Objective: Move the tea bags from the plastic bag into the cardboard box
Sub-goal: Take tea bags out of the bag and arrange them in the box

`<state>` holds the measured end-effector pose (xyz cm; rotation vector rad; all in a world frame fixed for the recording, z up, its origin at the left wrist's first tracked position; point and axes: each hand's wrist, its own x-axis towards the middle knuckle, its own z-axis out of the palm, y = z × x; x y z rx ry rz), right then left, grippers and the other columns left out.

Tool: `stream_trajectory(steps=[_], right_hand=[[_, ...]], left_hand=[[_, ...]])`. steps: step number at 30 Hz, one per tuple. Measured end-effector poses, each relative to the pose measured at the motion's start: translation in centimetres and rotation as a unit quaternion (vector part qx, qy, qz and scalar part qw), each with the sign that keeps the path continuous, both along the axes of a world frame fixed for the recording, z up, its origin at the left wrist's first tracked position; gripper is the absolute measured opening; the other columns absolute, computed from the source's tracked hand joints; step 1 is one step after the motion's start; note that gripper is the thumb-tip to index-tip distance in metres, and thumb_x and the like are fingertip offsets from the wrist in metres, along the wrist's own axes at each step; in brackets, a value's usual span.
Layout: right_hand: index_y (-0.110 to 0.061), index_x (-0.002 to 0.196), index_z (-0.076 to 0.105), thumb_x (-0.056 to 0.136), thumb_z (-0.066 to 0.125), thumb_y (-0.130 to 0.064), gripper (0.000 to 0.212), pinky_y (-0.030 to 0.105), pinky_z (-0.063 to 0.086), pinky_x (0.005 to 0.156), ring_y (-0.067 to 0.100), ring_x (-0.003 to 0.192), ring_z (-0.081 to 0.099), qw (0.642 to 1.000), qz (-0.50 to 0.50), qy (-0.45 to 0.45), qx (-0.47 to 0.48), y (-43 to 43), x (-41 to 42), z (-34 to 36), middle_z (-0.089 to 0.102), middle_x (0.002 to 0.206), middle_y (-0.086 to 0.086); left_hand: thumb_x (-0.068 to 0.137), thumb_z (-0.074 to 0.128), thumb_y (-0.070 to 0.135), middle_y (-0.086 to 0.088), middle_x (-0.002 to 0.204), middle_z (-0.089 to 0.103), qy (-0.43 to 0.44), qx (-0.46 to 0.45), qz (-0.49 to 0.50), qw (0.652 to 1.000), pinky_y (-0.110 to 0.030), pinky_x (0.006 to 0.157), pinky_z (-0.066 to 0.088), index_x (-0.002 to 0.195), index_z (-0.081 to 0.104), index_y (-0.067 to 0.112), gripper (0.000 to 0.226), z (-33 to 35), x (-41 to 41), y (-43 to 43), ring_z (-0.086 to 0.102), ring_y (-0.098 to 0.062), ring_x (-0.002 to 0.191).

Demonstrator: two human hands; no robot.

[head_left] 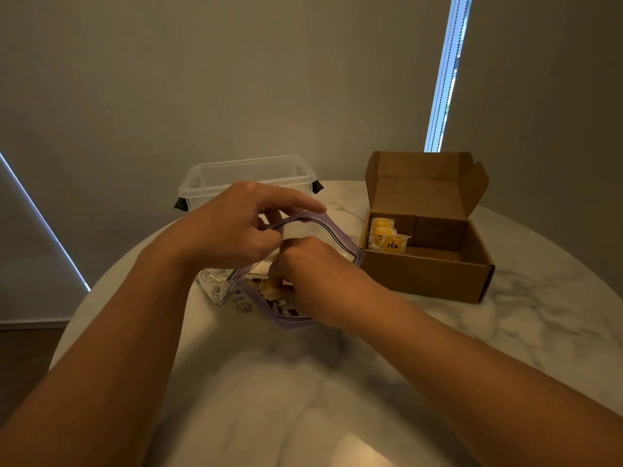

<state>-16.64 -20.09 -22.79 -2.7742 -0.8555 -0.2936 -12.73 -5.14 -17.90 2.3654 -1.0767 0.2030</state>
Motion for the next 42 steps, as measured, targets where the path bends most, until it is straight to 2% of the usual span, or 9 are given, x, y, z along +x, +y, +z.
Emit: stream_trajectory(steps=[5,11,16,19,24,27,33,37,42], right_hand=[[-0.016,0.109,0.071,0.091,0.064,-0.014,0.019,0.025,0.054,0.074,0.016,0.087,0.064,0.995,0.000,0.035,0.091,-1.3,-1.0,0.1,0.069,0.102,0.004],[-0.016,0.097,0.075,0.087,0.066,-0.014,0.013,0.029,0.060,0.071,0.007,0.077,0.068,0.973,-0.001,0.091,0.213,-3.2,-1.5,0.5,0.072,0.087,-0.004],[-0.015,0.086,0.075,0.082,0.076,-0.035,0.021,0.033,0.061,0.066,0.007,0.068,0.071,0.946,-0.021,0.122,0.299,-4.3,-2.3,0.9,0.074,0.075,-0.004],[-0.015,0.086,0.075,0.077,0.082,-0.023,0.014,0.026,0.060,0.065,0.005,0.068,0.069,0.951,-0.037,0.091,0.294,-5.2,-2.6,1.6,0.072,0.075,-0.005],[-0.020,0.088,0.072,0.078,0.078,-0.005,0.019,0.027,0.060,0.066,0.012,0.076,0.071,0.942,-0.046,0.117,0.311,-8.8,-2.4,4.1,0.071,0.085,-0.004],[-0.015,0.087,0.070,0.082,0.073,0.000,0.017,0.030,0.060,0.063,0.019,0.075,0.072,0.927,-0.077,0.108,0.351,-11.3,-2.1,5.3,0.068,0.090,0.003],[-0.025,0.091,0.066,0.084,0.069,-0.001,0.024,0.030,0.058,0.069,0.014,0.083,0.064,0.948,-0.176,-0.011,0.267,-15.3,0.5,5.2,0.064,0.091,-0.006],[-0.033,0.091,0.061,0.082,0.069,0.000,0.035,0.027,0.055,0.064,0.008,0.083,0.061,0.967,-0.189,0.001,0.173,-15.8,1.9,3.9,0.061,0.093,-0.010],[-0.027,0.104,0.065,0.083,0.070,0.001,0.036,0.020,0.054,0.066,0.004,0.087,0.061,0.983,-0.149,0.030,0.106,-14.9,2.8,3.5,0.063,0.094,-0.010]], left_hand=[[0.079,0.057,-0.009,0.015,0.119,0.066,-0.001,-0.006,-0.002,1.000,-0.019,0.073,0.054,0.128,0.062,0.035,0.065,-0.1,0.0,-0.2,0.060,0.004,0.093],[0.073,0.050,0.008,0.019,0.113,0.066,0.001,-0.010,-0.008,1.000,-0.018,0.068,0.053,0.126,0.063,0.036,0.061,0.2,-0.3,-0.2,0.061,0.003,0.090],[0.079,0.055,0.000,0.020,0.112,0.065,-0.002,0.001,-0.005,1.000,-0.015,0.067,0.052,0.126,0.062,0.036,0.059,0.2,-0.4,-0.3,0.061,0.004,0.090],[0.073,0.050,0.011,0.021,0.111,0.065,-0.001,-0.008,-0.007,1.000,-0.020,0.070,0.055,0.125,0.063,0.037,0.060,0.2,-0.6,-0.4,0.063,-0.001,0.089],[0.080,0.056,-0.001,0.030,0.104,0.064,0.000,-0.013,-0.009,1.000,-0.026,0.075,0.058,0.125,0.063,0.038,0.060,0.3,-0.4,-0.3,0.063,-0.004,0.092],[0.080,0.057,-0.010,0.024,0.108,0.064,0.003,-0.018,-0.006,1.000,-0.032,0.074,0.059,0.124,0.064,0.038,0.065,0.2,-0.3,-0.3,0.063,-0.006,0.091],[0.075,0.055,0.006,0.019,0.113,0.066,0.007,-0.016,-0.013,1.000,-0.032,0.075,0.059,0.124,0.063,0.042,0.061,0.0,-0.2,-0.3,0.063,-0.006,0.089],[0.069,0.049,0.013,0.018,0.114,0.066,0.007,-0.013,-0.013,1.000,-0.032,0.071,0.059,0.122,0.062,0.044,0.063,0.0,-0.2,-0.4,0.064,-0.006,0.089],[0.074,0.054,0.006,0.022,0.107,0.065,0.000,-0.010,-0.015,1.000,-0.035,0.073,0.060,0.124,0.063,0.041,0.061,0.0,-0.1,-0.3,0.063,-0.007,0.088]])
